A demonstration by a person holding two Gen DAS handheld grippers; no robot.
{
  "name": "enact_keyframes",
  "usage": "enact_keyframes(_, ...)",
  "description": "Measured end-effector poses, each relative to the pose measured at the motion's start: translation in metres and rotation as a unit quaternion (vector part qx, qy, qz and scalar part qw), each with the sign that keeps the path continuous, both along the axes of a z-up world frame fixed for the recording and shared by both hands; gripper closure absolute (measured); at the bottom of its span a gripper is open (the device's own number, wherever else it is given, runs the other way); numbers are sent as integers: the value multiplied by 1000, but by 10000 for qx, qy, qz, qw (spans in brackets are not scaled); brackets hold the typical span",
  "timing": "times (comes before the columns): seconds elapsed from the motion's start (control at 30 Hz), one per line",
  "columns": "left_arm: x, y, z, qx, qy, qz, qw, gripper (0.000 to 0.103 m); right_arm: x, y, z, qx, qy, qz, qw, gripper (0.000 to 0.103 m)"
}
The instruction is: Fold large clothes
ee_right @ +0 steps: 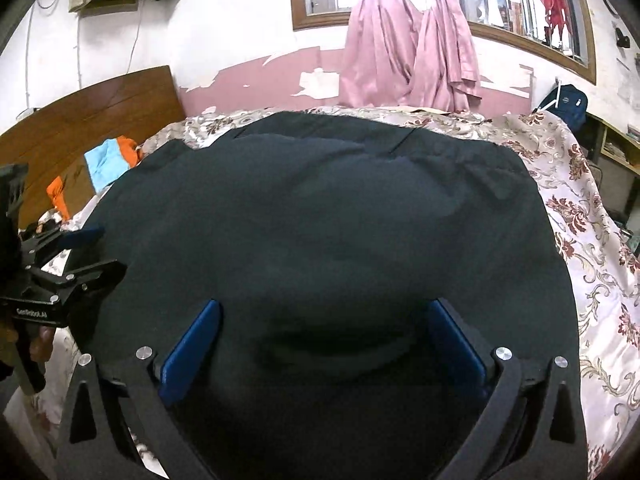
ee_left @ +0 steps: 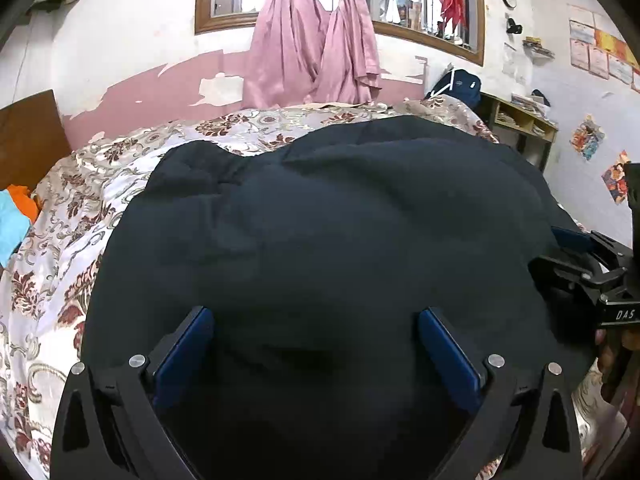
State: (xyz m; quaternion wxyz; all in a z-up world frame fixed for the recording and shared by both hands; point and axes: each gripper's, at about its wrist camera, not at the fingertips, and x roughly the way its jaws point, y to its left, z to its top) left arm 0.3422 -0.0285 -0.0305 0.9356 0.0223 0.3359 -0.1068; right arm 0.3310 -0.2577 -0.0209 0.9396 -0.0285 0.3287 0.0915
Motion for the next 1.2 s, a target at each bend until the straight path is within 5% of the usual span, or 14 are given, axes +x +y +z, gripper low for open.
enact_keyframes(1.2,184,36,-16,-611,643,908,9919,0,179,-30,-10,296,555,-871,9942,1)
